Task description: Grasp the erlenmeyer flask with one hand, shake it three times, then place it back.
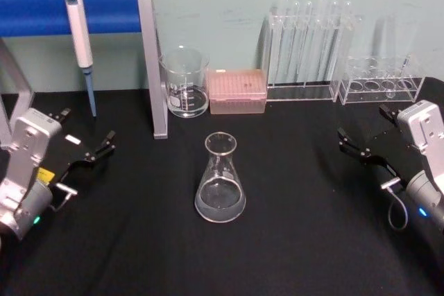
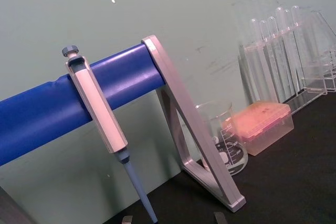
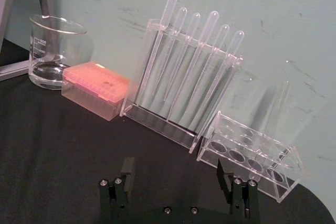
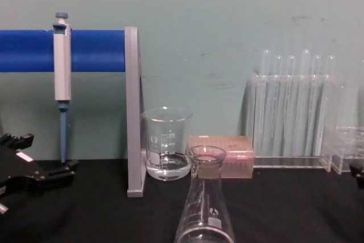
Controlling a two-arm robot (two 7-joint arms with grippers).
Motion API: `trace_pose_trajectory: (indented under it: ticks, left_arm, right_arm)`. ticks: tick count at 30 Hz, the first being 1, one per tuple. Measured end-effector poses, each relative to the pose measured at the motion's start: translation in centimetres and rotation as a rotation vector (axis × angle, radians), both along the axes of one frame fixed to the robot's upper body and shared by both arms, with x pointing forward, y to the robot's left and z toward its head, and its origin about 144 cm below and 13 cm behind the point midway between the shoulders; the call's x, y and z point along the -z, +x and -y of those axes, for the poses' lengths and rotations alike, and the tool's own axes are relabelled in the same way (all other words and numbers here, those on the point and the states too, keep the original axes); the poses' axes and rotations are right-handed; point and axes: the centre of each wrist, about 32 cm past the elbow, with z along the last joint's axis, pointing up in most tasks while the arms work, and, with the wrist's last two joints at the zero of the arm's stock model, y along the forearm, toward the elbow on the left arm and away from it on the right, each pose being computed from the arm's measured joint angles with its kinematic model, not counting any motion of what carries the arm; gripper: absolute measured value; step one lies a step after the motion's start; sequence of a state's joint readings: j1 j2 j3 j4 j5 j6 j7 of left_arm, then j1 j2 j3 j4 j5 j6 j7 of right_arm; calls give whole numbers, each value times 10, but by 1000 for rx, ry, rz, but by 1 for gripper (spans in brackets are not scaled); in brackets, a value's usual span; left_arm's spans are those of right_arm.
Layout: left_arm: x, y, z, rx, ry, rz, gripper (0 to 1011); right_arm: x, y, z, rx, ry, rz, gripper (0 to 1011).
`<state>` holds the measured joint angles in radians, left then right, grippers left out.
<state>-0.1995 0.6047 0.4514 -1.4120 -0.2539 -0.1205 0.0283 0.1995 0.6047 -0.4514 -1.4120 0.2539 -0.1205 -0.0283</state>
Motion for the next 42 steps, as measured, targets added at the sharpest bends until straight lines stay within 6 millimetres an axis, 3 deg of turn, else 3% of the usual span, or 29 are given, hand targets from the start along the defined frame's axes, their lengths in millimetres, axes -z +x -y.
trace_pose_trajectory:
  ticks: [29,42]
  left_arm:
    - [0,0,0,0,0,0,1001]
    - [0,0,0,0,0,0,1001]
  right_arm:
    - [0,0,1,-4,6,-1,1003]
    - [-12,-5,5,-130,141,-87,1003]
